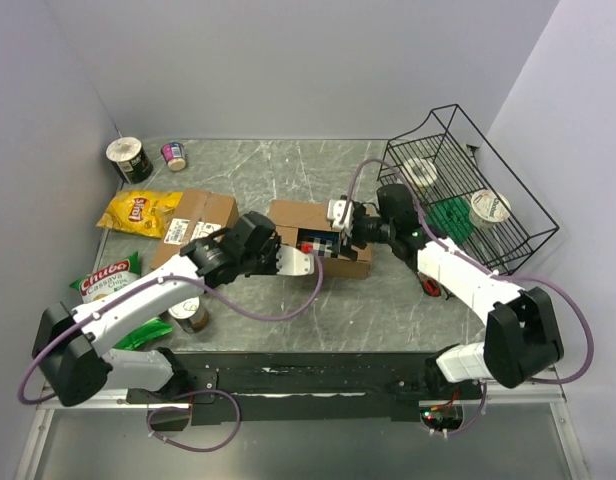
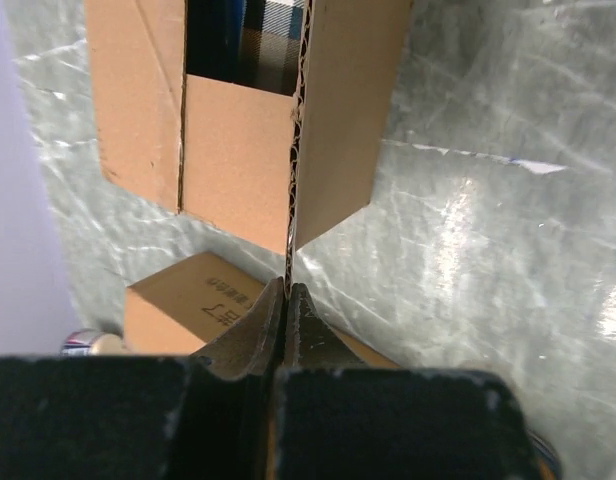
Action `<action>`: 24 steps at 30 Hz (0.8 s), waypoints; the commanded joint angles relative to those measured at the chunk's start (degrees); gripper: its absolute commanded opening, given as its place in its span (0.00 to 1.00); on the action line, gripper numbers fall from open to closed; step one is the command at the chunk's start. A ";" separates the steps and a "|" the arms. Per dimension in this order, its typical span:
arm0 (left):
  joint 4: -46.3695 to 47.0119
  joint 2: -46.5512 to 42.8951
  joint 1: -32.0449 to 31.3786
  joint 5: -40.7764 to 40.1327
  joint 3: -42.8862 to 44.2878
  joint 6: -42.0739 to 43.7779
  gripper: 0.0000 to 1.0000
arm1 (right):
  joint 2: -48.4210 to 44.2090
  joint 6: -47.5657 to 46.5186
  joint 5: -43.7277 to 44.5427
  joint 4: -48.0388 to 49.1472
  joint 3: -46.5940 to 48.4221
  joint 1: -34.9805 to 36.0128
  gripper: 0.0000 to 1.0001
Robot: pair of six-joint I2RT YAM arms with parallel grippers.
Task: Unpack the express box
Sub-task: Open the express box at the center of the board.
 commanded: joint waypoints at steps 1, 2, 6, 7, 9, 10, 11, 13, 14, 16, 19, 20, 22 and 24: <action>6.37 -2.96 0.47 -3.33 -4.93 2.75 0.01 | -1.86 -9.85 3.35 5.67 -3.18 3.25 0.86; 6.02 -2.61 0.47 -3.06 -4.85 2.40 0.01 | -0.99 -11.08 4.66 4.71 -2.74 3.69 0.86; 7.07 -3.31 0.47 -1.66 -5.46 1.34 0.01 | 4.72 -9.17 11.09 10.66 -2.65 4.93 0.86; 6.99 -3.40 0.47 -1.48 -5.47 1.34 0.01 | 5.69 -8.90 12.22 12.93 -2.30 5.36 0.86; 6.99 -3.66 0.56 -0.69 -5.90 1.34 0.01 | 9.28 -8.54 16.78 14.80 -0.73 5.81 0.86; 7.34 -4.53 0.56 -0.43 -6.34 1.51 0.01 | 10.52 -8.81 17.76 14.98 0.07 5.90 0.85; 8.12 -5.32 0.56 -0.16 -7.13 1.95 0.01 | 12.97 -8.72 19.43 16.98 0.69 6.07 0.85; 11.53 -8.74 0.56 0.72 -10.90 4.58 0.01 | 14.75 -7.32 24.00 20.32 2.18 5.98 0.83; 12.60 -9.72 0.56 1.24 -12.22 5.90 0.01 | 15.62 -7.23 25.41 22.95 2.80 5.72 0.82; 14.28 -12.00 0.47 1.60 -15.13 8.45 0.01 | 15.72 -5.83 28.05 24.11 5.95 5.20 0.81; 15.16 -13.76 0.56 1.68 -17.76 11.79 0.01 | 14.32 -1.44 24.82 21.67 12.10 2.65 0.77; 16.21 -14.29 0.56 1.86 -18.38 13.45 0.01 | 14.23 -0.56 24.28 21.31 13.69 2.12 0.77; 17.18 -15.34 0.56 2.21 -19.96 15.04 0.01 | 14.75 1.21 21.83 19.82 17.91 0.63 0.75; 18.32 -15.70 0.56 2.47 -21.10 16.28 0.01 | 17.38 0.69 21.55 16.50 22.72 0.19 0.73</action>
